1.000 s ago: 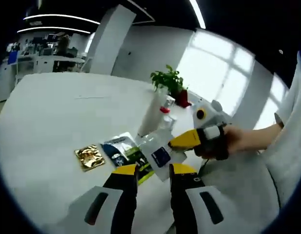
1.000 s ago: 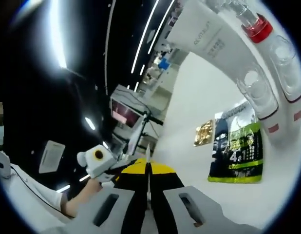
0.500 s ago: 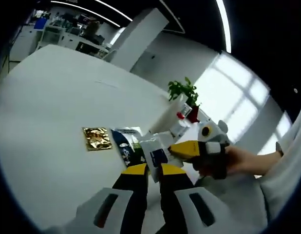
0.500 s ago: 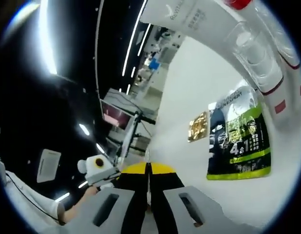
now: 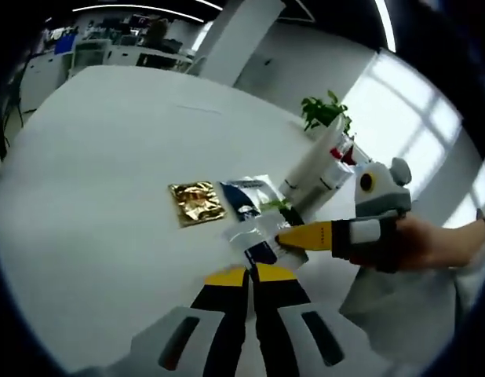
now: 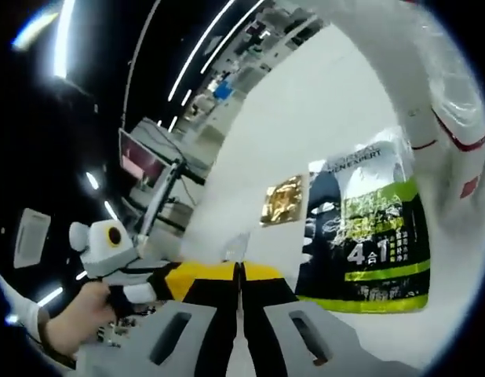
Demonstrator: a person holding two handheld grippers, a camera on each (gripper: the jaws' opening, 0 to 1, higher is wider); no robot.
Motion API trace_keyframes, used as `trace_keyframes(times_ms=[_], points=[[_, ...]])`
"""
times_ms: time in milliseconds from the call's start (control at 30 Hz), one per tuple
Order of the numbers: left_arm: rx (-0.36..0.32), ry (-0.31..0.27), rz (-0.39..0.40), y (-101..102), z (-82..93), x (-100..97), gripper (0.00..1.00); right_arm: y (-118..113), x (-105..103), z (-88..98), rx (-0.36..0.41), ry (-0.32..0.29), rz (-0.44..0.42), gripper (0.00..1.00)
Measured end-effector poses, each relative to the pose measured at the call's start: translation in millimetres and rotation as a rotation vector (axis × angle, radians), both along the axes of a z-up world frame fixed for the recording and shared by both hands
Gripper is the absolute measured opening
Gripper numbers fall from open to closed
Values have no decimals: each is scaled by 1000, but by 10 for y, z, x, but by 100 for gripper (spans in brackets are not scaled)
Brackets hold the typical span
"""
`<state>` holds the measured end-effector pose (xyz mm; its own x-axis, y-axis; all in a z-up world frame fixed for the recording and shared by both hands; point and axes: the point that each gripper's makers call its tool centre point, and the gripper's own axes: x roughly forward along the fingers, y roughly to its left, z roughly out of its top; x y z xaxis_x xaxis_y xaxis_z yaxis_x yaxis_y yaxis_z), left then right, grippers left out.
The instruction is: Arrange the skincare products in the storage area until every visible bottle or jar stands upright without overlapping.
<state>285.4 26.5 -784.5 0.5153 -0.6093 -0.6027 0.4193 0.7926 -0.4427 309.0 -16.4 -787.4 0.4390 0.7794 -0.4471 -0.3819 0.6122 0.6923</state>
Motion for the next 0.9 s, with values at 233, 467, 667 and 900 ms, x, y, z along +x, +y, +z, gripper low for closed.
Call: trace_keyframes(times_ms=[233,467,667,900], points=[[98,-6,-30,103,-236,182,0,80,76,-213,-200,-103,94,1],[181,-17,-66,131,-346,200,0,140,81,-326,-336,-217,193,1],[198,-30,-92,98,-399,239,0,120,138,-390,-430,-301,267,1],[226,-71,-120,91,-403,285,0,90,165,-428,-475,-338,295,1]])
